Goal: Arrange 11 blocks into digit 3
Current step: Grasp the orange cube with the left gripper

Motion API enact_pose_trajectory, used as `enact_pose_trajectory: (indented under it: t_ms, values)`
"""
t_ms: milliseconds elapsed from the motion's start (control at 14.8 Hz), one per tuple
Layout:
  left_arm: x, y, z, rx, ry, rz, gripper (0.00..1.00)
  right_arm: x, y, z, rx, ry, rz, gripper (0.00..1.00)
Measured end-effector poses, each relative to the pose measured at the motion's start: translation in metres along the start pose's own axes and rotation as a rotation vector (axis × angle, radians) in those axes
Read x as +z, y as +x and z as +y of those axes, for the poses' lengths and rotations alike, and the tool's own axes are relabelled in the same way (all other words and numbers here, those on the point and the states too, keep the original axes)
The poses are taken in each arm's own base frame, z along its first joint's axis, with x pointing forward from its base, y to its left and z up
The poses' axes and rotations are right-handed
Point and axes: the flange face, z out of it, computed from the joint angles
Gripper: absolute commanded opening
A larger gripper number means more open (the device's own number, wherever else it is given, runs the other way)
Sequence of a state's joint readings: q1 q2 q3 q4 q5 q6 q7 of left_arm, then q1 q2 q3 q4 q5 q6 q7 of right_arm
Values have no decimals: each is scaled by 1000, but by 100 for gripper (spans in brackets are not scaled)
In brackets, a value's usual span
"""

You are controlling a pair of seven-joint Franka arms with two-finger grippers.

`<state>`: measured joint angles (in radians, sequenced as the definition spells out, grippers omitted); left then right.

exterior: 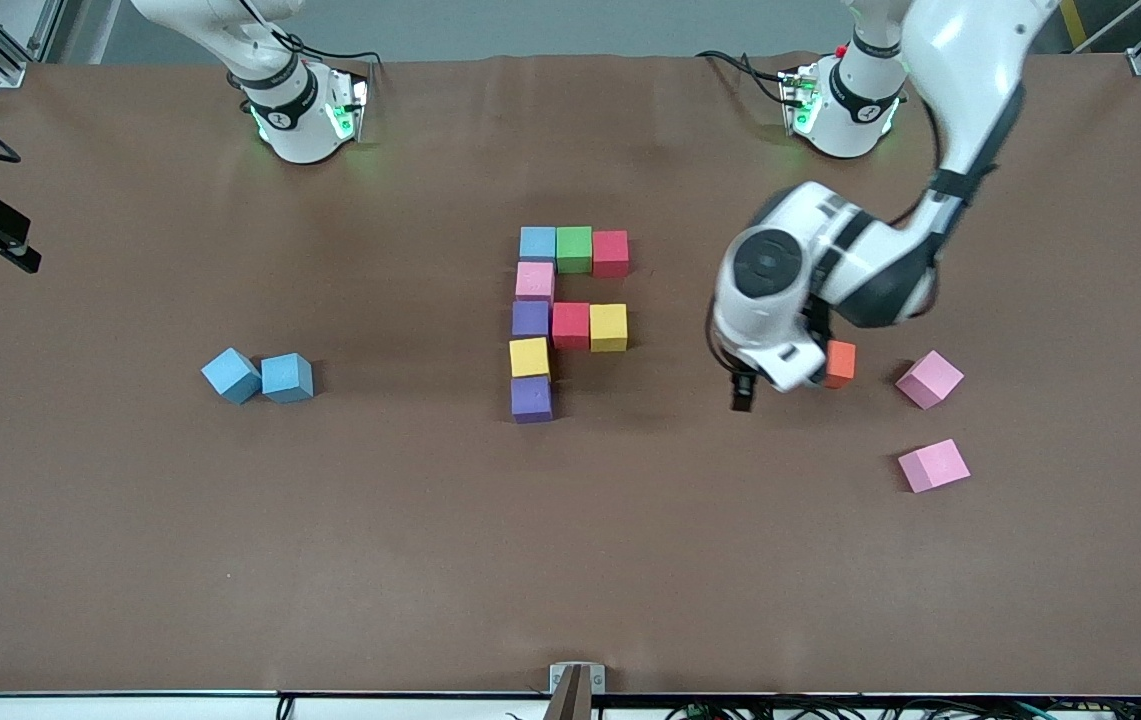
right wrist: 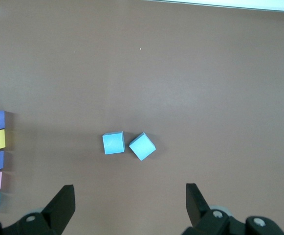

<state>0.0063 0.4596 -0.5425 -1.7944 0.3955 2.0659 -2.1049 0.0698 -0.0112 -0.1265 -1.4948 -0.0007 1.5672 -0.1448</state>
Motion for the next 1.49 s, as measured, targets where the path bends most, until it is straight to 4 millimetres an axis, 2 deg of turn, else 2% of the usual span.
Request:
enact_pose_trajectory:
  t_ms: [135, 405, 541, 676, 811, 946, 1284, 1487]
  values:
    - [3, 49, 14, 18, 4, -6, 100, -1, 0, -1, -2, 0, 2, 100]
    - [18, 121, 22, -42, 32, -12, 100, -2, 0, -1, -3, 0, 4, 100]
    - [28, 149, 18, -32, 54, -23, 99, -2, 0, -1, -3, 0, 4, 100]
    - [37, 166, 10, -15, 77, -47, 99, -2, 0, -1, -3, 0, 4, 100]
    - [43, 178, -1, 9, 94, -82, 100, -2, 0, -1, -3, -1, 5, 100]
    - [52, 182, -14, 26, 91, -119, 100, -3, 0, -1, -1, -1, 7, 100]
    - [93, 157, -47, 78, 98, -150, 100, -3, 0, 1, 35, -1, 7, 100]
    - [112, 160, -62, 109, 94, -128, 100, -3, 0, 1, 60, -1, 7, 100]
